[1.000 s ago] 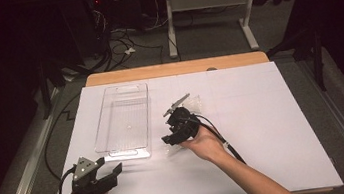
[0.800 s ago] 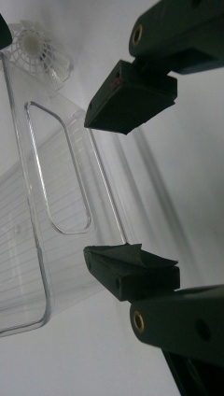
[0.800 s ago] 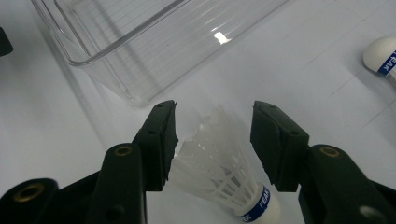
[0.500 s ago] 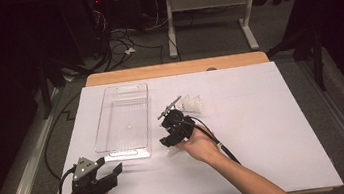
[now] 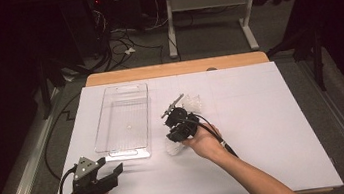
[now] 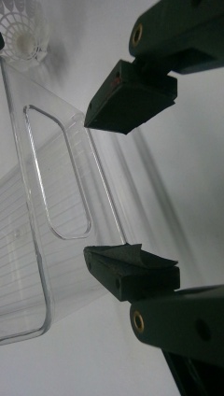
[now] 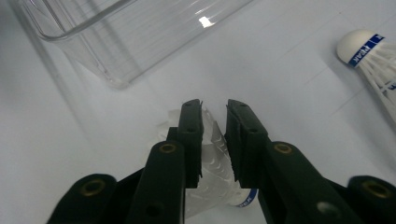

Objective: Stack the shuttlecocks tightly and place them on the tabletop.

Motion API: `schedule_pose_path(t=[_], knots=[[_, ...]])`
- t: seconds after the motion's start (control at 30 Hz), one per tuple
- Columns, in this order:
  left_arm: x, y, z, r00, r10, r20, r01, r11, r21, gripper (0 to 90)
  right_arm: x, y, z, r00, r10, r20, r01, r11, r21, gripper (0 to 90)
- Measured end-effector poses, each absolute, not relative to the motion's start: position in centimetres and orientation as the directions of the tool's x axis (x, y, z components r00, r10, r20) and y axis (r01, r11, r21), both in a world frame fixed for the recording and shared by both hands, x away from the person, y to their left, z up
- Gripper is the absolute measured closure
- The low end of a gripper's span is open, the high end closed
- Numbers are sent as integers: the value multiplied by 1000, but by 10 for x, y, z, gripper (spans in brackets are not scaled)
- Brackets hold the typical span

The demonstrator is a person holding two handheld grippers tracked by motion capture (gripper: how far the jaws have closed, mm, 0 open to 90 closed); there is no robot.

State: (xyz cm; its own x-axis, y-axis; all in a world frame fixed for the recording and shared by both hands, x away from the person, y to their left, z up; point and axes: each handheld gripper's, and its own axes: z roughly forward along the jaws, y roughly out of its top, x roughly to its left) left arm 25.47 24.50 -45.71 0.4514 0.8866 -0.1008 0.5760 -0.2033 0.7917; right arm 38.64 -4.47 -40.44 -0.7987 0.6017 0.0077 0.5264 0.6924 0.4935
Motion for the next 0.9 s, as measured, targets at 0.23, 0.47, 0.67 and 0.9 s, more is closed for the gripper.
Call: schedule_pose_path(t=[0.23, 0.47, 0.67, 0.9], knots=[[256, 245, -457, 449, 888, -103, 580, -201, 790, 337, 386, -58, -398, -795, 606, -10, 524, 695, 493, 878], [256, 245, -457, 444, 890, -105, 581, -196, 790, 337, 386, -71, -396, -796, 605, -21, 517, 697, 496, 898], [255, 245, -457, 444, 890, -104, 579, -197, 791, 337, 385, -84, -393, -789, 614, -14, 518, 679, 520, 900], [255, 245, -457, 443, 891, -102, 579, -197, 791, 338, 388, -101, -391, -767, 641, -2, 534, 640, 552, 900]])
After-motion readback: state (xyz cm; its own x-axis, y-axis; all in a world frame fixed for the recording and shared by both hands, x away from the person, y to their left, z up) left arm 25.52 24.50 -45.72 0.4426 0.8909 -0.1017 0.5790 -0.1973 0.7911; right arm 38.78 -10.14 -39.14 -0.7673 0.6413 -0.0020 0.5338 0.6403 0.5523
